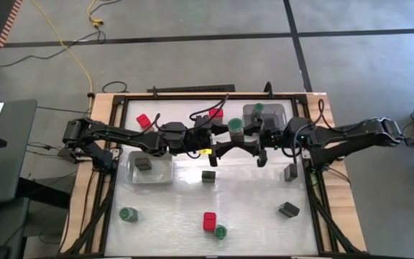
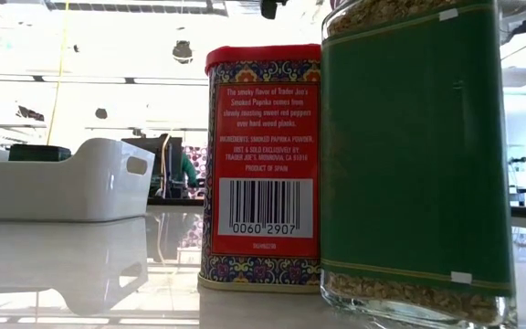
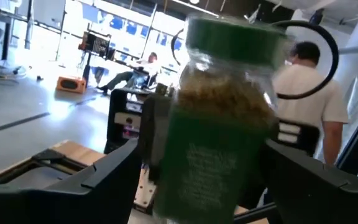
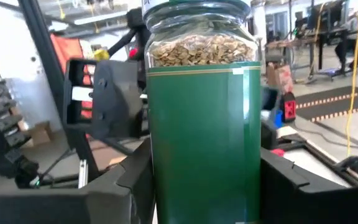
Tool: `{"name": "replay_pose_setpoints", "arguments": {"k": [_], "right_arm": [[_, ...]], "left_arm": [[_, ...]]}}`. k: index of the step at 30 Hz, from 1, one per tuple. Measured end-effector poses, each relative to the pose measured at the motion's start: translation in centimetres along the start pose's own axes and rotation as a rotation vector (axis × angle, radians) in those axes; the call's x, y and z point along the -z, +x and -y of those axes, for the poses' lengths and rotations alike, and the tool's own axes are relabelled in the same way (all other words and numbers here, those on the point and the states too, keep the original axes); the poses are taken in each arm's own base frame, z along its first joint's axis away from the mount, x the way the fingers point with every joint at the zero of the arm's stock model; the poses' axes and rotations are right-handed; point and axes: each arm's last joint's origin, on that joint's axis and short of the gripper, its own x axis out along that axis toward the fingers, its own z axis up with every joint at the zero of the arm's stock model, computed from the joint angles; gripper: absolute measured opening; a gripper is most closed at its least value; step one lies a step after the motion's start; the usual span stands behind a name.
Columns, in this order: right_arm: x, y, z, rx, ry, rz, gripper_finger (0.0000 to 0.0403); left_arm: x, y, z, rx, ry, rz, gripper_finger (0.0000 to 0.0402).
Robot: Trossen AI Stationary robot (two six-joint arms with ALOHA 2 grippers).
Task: Sort spices by type
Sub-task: Put the green seasoning bottle into the black bin
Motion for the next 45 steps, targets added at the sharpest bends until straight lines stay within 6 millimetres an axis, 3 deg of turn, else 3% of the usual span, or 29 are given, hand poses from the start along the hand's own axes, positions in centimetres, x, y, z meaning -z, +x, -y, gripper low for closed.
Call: {"name": "replay_pose_setpoints", "arguments": {"k": [8, 18, 45], "right_arm": [[0.1, 1.6, -0.3, -0.019, -0.002, -0.025, 0.0223], [0.5, 2.0, -0.3, -0.026, 0.026, -0.042, 0.0225], [1.0, 2.0, -0.4, -0.010, 0.158, -0.095, 0.0251]], "left_arm": [[0.0, 0.0, 0.0, 0.011, 0.002, -0.004, 0.0301], [0.0, -0.1, 0.1, 0.018, 0.050, -0.015, 0.0196], [0.3, 0.0, -0.1, 0.002, 0.008, -0.039, 0.0195]]}}
